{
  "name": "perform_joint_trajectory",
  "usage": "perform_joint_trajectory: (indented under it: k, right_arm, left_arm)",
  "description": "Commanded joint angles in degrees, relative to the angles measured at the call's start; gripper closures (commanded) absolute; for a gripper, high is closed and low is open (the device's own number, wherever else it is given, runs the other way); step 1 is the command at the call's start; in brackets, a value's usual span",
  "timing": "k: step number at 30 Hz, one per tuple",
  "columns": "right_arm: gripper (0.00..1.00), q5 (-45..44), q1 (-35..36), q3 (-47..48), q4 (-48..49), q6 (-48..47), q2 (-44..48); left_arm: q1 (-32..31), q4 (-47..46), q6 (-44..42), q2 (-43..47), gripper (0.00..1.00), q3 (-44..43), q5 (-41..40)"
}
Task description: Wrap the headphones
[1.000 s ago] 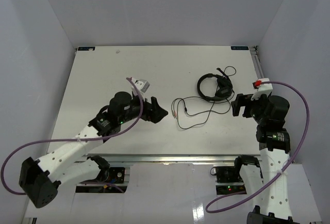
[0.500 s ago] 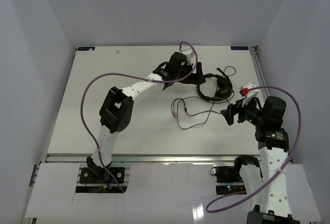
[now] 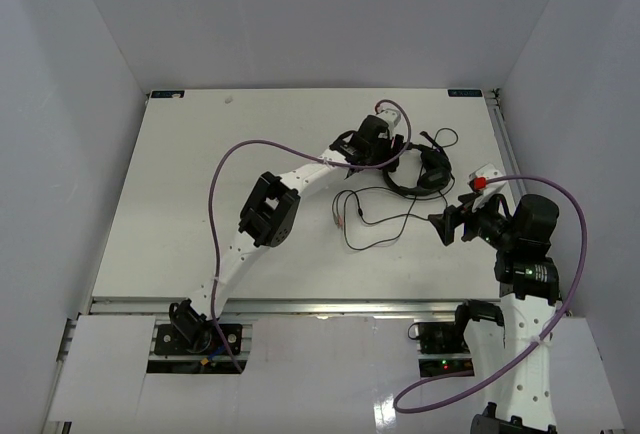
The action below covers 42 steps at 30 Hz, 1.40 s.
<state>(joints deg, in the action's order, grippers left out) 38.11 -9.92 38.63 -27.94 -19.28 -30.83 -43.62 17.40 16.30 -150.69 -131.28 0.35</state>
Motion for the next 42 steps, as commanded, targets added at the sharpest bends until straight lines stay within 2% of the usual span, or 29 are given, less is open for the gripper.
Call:
perform_joint_trajectory:
  k: [1, 6, 9, 15, 21, 31, 33, 34, 38, 42]
  right_arm:
    - [0.10, 2.66, -1.30, -0.58, 2.81, 1.45, 0.87]
    - [0.10, 3.86, -2.60, -1.57, 3.07, 2.04, 2.21]
    - [0.10, 4.33, -3.08, -1.97, 3.07, 2.14, 2.61]
    - [0.10, 5.15, -3.63, -1.39, 2.88, 2.71, 2.22]
    - [0.10, 5.13, -3.70, -0.77, 2.72, 3.02, 2.00]
    - [0.10, 4.98, -3.88, 0.08, 2.30, 3.66, 2.00]
    - [0.10, 4.74, -3.88, 0.13, 2.21, 3.64, 2.00]
    - [0.10, 4.62, -3.88, 0.17, 2.04, 3.49, 2.04]
    - [0.10, 4.32, -3.88, 0.29, 1.07, 2.03, 1.72]
    - [0.10, 6.87, -3.88, 1.62, -2.27, -2.07, -1.08]
  left_arm:
    - [-0.46, -1.71, -2.86, -0.40, 0.28, -3.76, -0.60]
    - [-1.01, -2.26, -3.98, -1.70, 0.51, -3.73, -1.01]
    - [-1.55, -2.36, -5.79, -1.63, 0.56, -3.63, -2.17]
    - [-1.82, -2.52, -8.05, -0.97, 0.58, -2.09, -3.50]
    - [-2.00, -2.37, -9.53, -0.92, 0.54, 0.33, -2.46]
    - [-2.17, -1.29, -12.26, 0.82, 0.84, 4.50, -6.04]
    - [-2.17, -1.38, -12.05, 1.73, 0.97, 4.86, -6.88]
    - [-2.14, -1.44, -11.66, 2.41, 1.00, 4.90, -6.99]
    - [-0.81, -1.56, -7.85, 6.58, 1.00, 5.31, -7.51]
    - [3.05, -1.72, -3.31, 16.05, 1.00, 10.52, -7.00]
